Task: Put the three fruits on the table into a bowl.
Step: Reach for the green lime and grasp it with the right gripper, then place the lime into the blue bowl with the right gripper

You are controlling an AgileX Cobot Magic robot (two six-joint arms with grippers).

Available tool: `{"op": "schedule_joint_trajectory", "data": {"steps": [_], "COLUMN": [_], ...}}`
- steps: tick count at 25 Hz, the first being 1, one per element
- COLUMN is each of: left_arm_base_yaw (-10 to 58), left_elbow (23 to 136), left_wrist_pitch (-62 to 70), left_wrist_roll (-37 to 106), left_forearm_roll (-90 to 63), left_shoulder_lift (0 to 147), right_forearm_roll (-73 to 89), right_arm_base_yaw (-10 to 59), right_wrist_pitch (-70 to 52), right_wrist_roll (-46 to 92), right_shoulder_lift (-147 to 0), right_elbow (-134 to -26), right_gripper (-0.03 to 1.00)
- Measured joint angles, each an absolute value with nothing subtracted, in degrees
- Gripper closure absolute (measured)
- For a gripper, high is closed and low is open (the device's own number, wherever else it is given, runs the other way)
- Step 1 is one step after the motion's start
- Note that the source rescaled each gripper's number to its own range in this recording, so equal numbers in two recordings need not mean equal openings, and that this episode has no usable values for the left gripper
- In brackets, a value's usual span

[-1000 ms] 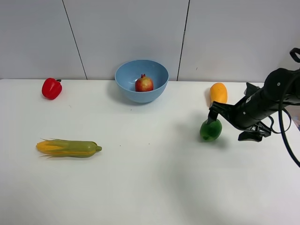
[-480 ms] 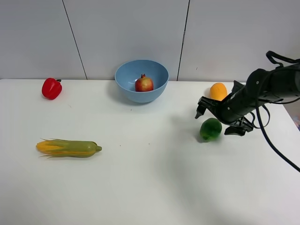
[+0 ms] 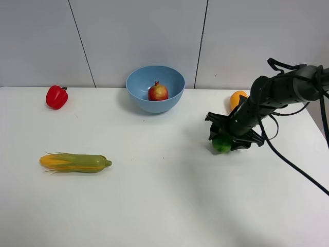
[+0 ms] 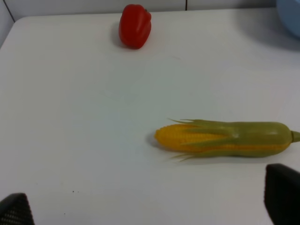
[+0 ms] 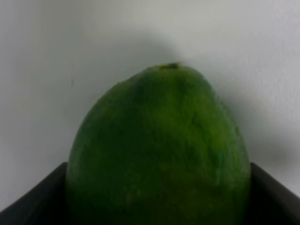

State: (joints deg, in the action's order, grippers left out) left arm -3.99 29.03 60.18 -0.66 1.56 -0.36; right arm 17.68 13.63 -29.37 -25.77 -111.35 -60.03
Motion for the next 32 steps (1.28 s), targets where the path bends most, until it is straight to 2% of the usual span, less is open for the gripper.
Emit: {"op": "schedule_joint_trajectory", "data": {"steps": [7, 12, 16, 24, 29, 30, 32], "left_arm_base_yaw": [-4.0, -4.0, -4.0, -4.0, -4.0, -4.0, -4.0], "left_elbow": [29.0, 29.0, 29.0, 29.0, 29.0, 29.0, 29.0], "left_wrist_pitch": [60.2, 60.2, 60.2, 60.2, 60.2, 60.2, 60.2], "left_wrist_roll": [-0.7, -0.7, -0.7, -0.7, -0.7, -0.7, -0.7], "left_forearm_roll": [1.6, 1.6, 1.6, 1.6, 1.6, 1.6, 1.6], "left_shoulder_lift": [-0.4, -0.4, -0.4, -0.4, -0.4, -0.4, -0.4], "right_forearm_roll": [17.7, 17.6, 15.6, 12.9, 7.5, 7.4, 7.5], "right_arm_base_yaw": [16.1, 19.9, 21.2, 25.7, 28.7, 28.9, 29.0], "right_wrist_pitch": [-32.3, -33.2, -33.0, -33.5, -33.6, -33.6, -33.6], "right_wrist_roll": [-8.5, 7.4, 9.9, 9.8, 9.8, 9.8, 9.8], "right_shoulder_lift": [-101.7, -98.1, -104.8, -128.3, -137.5, -138.1, -138.7], "right_elbow": [-62.8, -75.9, -88.4, -113.0, -122.8, -123.3, -123.7], "right_gripper": [0.89, 0.89, 0.89, 0.89, 0.89, 0.77, 0.30]}}
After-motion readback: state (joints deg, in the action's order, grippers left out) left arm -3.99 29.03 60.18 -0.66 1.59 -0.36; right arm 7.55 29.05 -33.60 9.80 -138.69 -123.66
